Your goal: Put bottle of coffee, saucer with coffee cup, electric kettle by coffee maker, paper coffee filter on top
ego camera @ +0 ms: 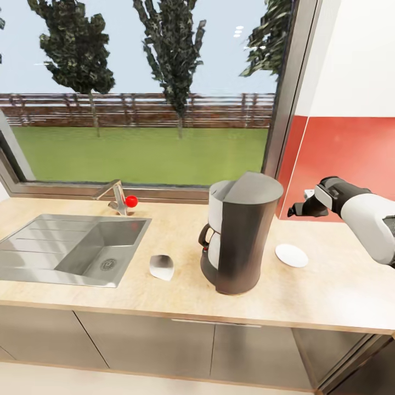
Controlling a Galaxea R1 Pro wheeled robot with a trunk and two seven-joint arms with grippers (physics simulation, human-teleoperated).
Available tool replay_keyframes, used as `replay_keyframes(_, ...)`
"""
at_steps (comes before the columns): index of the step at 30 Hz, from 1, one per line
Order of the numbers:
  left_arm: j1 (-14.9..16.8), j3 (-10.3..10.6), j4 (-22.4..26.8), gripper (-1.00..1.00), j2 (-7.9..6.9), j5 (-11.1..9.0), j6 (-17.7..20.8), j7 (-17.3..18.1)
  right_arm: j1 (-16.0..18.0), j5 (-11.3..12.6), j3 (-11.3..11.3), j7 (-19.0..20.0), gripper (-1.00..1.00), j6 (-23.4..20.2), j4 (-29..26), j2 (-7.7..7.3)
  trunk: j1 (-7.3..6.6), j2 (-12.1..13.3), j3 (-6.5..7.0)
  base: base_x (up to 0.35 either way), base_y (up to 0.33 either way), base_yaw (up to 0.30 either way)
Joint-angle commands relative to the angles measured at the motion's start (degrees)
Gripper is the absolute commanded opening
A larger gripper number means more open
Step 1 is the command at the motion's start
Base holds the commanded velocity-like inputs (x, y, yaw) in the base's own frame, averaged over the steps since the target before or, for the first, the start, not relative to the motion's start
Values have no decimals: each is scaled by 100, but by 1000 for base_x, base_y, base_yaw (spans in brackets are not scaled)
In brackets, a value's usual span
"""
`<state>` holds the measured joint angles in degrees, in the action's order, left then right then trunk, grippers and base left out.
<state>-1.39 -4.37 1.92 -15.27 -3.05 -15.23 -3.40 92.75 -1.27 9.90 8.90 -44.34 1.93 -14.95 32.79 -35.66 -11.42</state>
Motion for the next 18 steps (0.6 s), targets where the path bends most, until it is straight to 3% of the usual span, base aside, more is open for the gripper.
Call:
replay_keyframes(1,-2,-39,10,100,3,-14,-9,15,8,-14,47,53,100,-4,10,-3,25,-49,-27,0,0,0)
replay_keyframes(18,-1,-38,10,100,6,-20,-13,23,-11,31,47,51,100,-231,10,6,398,-731,-332,0,0,0)
